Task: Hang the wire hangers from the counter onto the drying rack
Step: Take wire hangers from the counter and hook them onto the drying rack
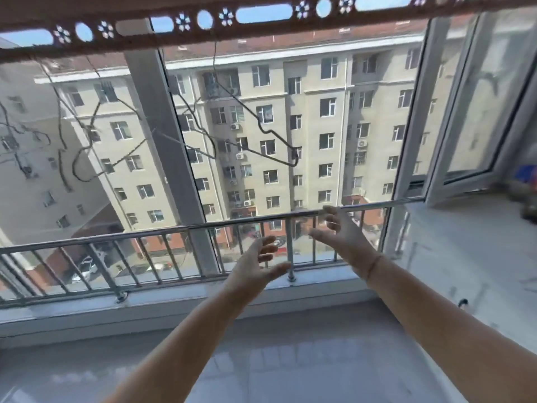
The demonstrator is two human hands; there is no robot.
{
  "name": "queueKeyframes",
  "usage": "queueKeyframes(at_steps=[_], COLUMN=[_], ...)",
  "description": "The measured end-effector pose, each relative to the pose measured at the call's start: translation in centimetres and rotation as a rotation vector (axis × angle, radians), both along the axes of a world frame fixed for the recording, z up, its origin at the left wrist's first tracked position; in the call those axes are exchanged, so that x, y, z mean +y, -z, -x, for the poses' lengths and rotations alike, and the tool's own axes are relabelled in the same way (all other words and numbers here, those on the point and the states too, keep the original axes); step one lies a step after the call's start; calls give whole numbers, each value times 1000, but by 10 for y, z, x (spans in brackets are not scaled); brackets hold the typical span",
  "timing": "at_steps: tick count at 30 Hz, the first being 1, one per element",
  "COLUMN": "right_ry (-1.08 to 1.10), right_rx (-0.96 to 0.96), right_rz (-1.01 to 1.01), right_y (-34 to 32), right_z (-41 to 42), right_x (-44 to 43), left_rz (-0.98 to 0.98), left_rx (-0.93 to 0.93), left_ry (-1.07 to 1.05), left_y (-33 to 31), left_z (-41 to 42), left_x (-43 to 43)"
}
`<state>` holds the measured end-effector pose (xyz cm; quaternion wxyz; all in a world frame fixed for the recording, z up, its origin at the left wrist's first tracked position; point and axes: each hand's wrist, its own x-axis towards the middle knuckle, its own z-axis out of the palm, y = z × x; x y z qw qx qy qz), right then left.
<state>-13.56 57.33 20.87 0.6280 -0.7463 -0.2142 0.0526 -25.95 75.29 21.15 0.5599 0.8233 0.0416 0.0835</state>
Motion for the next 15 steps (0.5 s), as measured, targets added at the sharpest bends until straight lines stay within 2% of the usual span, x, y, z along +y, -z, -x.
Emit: queueKeyframes(at_steps=[8,15], right_ry=[247,502], right_rx=[66,81], right_rz=[94,123], right_y=[54,85], right_z=[13,12], right_x=[-115,-235], left_rz=[-24,-106], left_rx=[53,72], left_ry=[177,358], left_y=[38,58], left_z=[-40,-81], left_x=[-85,-196])
